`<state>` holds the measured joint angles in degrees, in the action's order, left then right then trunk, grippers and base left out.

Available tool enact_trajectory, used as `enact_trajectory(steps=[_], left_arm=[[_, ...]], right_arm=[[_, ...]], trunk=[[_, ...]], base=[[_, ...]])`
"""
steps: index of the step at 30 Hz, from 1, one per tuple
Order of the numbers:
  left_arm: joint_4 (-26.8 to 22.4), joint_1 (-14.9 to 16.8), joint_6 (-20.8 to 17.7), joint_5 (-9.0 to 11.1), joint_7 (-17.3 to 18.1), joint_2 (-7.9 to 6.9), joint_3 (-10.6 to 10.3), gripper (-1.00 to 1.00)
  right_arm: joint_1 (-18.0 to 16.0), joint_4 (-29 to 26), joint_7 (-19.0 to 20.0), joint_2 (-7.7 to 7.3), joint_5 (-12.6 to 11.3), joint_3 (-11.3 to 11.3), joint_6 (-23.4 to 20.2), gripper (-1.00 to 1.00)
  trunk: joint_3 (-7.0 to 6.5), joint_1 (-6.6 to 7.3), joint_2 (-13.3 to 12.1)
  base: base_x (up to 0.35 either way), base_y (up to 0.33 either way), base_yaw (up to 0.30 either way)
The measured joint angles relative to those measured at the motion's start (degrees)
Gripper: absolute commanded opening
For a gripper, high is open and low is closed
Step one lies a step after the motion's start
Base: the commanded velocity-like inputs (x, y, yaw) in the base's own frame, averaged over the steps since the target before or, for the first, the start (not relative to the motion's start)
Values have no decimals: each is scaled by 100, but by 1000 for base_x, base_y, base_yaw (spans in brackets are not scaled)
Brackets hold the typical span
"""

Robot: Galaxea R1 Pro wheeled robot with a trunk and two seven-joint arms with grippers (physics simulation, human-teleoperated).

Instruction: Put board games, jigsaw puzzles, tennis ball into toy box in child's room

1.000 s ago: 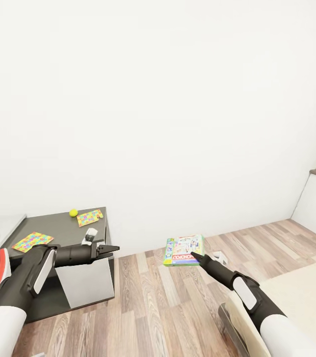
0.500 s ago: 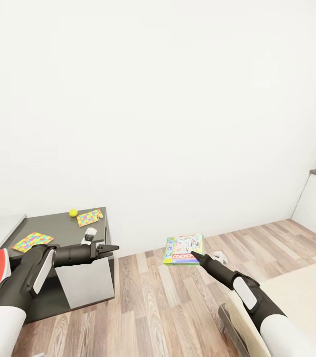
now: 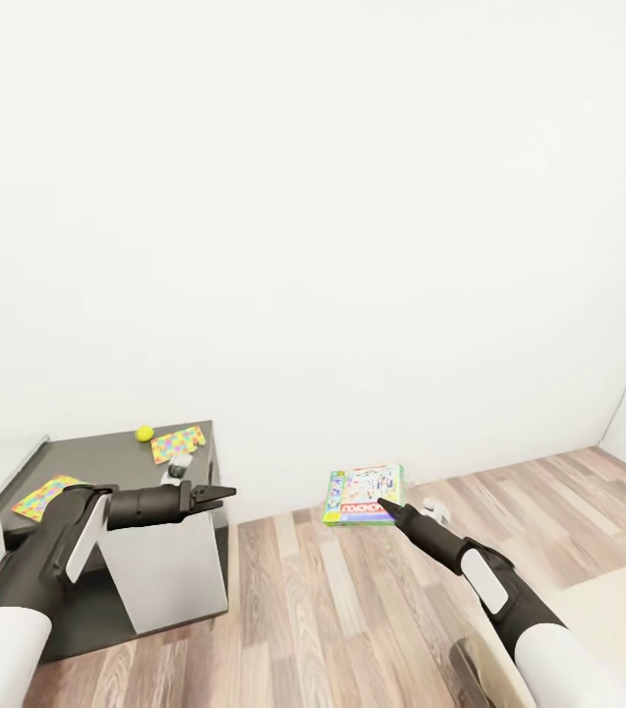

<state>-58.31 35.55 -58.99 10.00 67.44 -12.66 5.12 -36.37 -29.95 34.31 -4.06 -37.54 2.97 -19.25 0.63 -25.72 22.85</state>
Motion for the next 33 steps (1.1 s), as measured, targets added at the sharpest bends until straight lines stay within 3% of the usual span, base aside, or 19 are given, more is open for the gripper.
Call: enact_trajectory(steps=[10,33], left_arm=[[0,0,4,3,0,5,-20,100],[0,0,4,10,-1,9,-21,100]], right_arm=[[0,1,-48,0,11,-3,1,-100],[0,1,-67,11,14,-36,2,-100]], trunk=[[0,-2,0],[0,-2,-1]], base=[[243,73,283],[98,1,292]])
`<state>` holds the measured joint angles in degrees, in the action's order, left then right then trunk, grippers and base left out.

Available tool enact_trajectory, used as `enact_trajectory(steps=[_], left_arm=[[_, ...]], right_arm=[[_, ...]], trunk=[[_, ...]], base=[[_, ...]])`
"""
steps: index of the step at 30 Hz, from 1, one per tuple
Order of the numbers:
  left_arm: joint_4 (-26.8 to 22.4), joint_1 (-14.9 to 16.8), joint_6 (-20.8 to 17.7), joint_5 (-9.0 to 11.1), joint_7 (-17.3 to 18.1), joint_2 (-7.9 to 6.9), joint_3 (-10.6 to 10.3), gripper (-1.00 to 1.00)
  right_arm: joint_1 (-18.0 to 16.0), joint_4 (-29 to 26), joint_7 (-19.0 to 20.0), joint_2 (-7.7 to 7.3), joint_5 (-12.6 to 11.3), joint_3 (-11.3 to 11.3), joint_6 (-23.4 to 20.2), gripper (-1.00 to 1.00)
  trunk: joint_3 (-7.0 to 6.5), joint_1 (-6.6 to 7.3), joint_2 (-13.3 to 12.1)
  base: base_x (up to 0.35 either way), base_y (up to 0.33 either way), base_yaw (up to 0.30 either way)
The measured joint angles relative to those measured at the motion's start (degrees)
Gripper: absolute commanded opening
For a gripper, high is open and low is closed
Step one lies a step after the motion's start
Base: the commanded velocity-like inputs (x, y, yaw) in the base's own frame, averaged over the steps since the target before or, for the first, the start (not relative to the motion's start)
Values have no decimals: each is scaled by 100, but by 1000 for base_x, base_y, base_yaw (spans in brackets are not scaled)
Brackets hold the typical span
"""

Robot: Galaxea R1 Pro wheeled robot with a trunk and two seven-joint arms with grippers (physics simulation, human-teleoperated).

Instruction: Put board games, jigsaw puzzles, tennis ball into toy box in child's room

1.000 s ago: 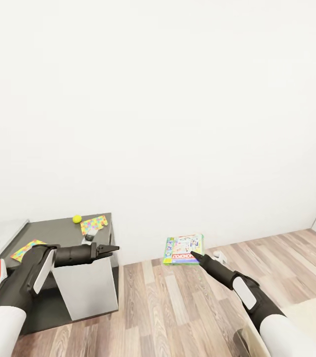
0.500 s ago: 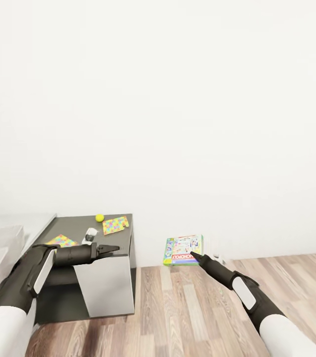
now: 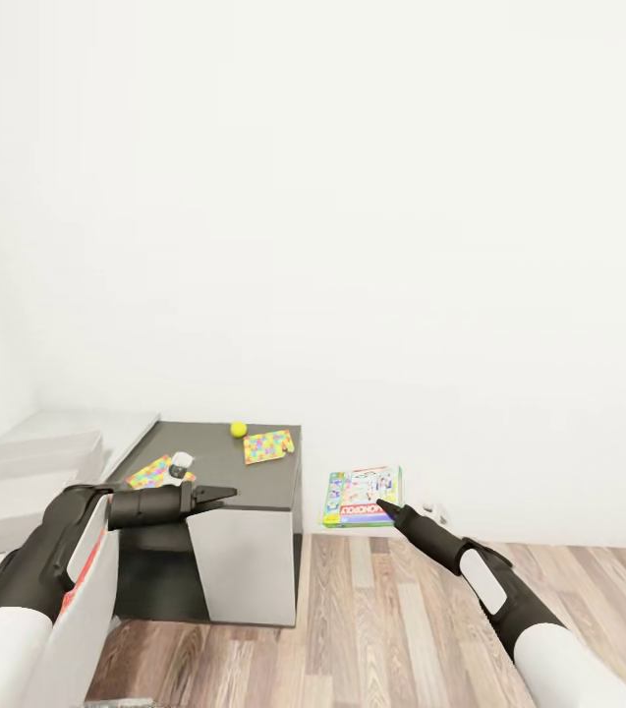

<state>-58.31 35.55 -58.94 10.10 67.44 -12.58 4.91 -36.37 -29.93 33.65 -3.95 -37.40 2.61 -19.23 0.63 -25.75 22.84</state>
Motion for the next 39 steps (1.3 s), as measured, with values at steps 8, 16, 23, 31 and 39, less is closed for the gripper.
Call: enact_trajectory(steps=[8,16,23,31,39], left_arm=[[0,0,0,6,-7,0,0,100],[1,1,0,7,-16,0,0,100],[3,2,2,6,-25,1,-1,100],[3,2,0,7,-24,1,-1,100],[-1,0,-1,12,3,0,3,100]], right_arm=[[0,6,0,-5,1,0,0,-100],[1,5,6,-17,-3,0,-1,-100],[1,4,8,-16,-14,-3,-4,-100],[1,4,8,-19,-14,2,-4,-100],[0,2,8,-19,-13,9,-3,-100]], trunk=[[0,0,0],[0,0,1],[0,0,0],[0,-1,0],[0,-1,0]], base=[[92,0,282],[88,0,230],[83,0,30],[57,0,1],[6,0,152]])
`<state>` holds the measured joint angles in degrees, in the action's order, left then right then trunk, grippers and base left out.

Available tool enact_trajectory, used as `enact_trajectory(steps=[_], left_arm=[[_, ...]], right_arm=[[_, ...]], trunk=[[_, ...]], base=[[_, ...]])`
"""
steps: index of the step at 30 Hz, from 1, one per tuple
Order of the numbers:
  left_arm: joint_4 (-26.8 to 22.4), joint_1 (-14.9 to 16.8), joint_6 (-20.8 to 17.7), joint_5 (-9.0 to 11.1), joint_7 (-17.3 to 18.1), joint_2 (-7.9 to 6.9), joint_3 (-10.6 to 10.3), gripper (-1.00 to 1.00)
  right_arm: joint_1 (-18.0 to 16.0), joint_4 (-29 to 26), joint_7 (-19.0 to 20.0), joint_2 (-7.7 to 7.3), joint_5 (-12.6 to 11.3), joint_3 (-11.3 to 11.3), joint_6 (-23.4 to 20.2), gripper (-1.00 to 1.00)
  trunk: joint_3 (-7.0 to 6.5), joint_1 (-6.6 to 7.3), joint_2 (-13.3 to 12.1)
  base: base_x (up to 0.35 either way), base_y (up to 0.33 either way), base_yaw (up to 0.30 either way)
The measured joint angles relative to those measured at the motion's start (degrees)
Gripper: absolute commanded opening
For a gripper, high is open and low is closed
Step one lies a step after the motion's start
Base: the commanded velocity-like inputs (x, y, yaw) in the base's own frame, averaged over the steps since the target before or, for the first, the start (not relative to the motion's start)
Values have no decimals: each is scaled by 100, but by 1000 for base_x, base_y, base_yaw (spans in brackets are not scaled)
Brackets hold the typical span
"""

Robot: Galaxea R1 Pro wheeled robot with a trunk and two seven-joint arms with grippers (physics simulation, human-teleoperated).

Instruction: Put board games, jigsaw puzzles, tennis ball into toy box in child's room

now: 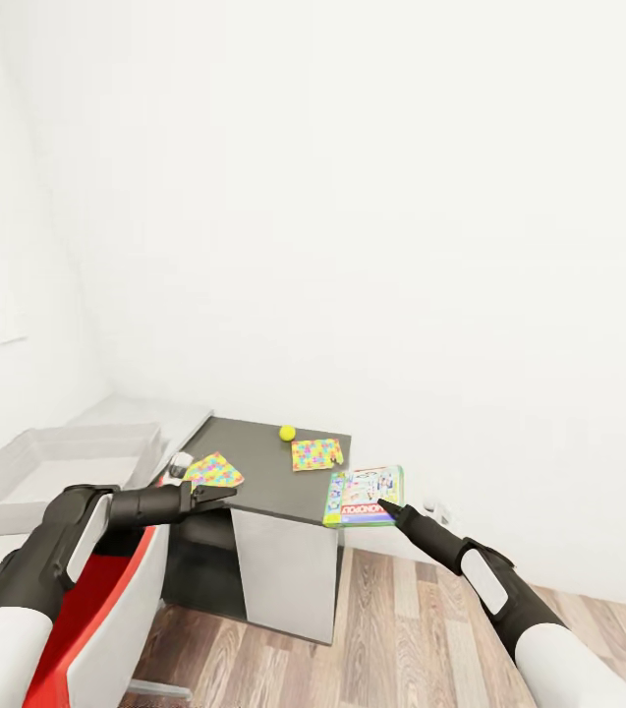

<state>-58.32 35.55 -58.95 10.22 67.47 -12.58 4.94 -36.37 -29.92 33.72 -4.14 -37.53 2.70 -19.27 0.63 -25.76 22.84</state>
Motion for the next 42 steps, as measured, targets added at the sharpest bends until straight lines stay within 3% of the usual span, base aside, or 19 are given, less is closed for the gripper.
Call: enact_trajectory(steps=[20,42], left_arm=[[-16,0,-43,14,17,0,1,100],[-26,2,-51,36,48,-52,53,100]], right_arm=[[0,3,1,-2,8,-6,2,-100],[0,-197,73,-16,-35,31,-44,-100]], trunk=[[0,0,0],[0,0,1]], base=[[0,0,275],[0,0,15]])
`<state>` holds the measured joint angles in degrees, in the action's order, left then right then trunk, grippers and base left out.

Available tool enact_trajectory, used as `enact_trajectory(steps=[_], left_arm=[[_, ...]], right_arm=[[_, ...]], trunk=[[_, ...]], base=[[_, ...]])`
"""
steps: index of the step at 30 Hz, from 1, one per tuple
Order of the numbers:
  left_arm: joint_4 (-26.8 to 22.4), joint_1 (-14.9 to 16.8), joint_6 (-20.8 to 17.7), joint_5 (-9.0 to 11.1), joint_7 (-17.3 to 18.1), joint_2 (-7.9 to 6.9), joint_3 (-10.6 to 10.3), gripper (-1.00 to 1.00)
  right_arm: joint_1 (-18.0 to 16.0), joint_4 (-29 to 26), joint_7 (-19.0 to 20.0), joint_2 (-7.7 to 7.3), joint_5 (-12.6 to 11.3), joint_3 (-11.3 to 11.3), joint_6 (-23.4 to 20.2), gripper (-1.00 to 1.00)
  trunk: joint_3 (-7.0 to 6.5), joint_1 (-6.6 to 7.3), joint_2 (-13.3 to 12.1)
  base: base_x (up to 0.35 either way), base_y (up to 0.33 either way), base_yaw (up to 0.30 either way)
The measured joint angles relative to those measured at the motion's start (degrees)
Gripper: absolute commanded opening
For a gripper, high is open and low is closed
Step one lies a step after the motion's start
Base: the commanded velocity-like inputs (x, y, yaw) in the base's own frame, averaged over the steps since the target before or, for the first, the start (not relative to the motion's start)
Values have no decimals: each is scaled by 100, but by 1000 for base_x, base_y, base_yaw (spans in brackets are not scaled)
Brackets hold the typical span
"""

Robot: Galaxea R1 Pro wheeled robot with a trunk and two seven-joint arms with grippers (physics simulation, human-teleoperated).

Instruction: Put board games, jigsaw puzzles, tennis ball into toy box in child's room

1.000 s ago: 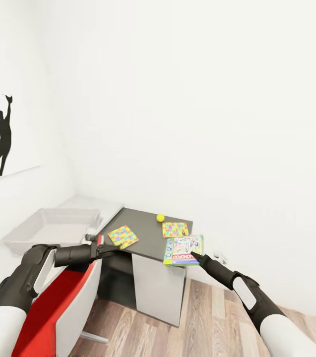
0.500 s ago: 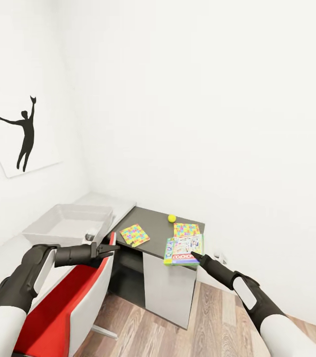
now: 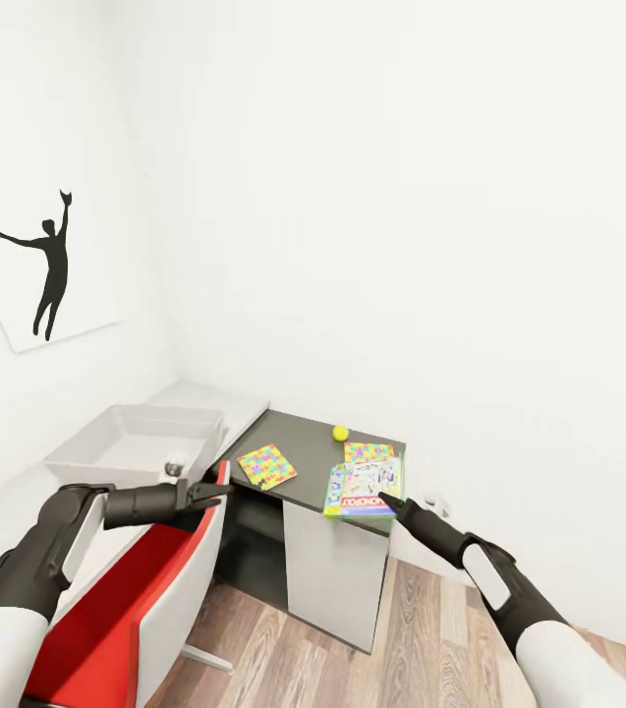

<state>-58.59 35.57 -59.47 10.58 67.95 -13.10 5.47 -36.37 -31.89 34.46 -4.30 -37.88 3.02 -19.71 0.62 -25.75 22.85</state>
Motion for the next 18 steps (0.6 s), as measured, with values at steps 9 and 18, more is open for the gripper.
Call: enact_trajectory(steps=[9,18], left_arm=[[-46,1,19,-16,1324,-508,11,100],[-56,-4,23,-6,2184,-815,-13,100]], right_arm=[[64,-1134,21,19,-59,15,-955,-100],[71,-1472,33,34,-100,182,-1332,-100]], trunk=[[0,0,0],[0,0,0]], base=[[0,0,0],[0,0,0]])
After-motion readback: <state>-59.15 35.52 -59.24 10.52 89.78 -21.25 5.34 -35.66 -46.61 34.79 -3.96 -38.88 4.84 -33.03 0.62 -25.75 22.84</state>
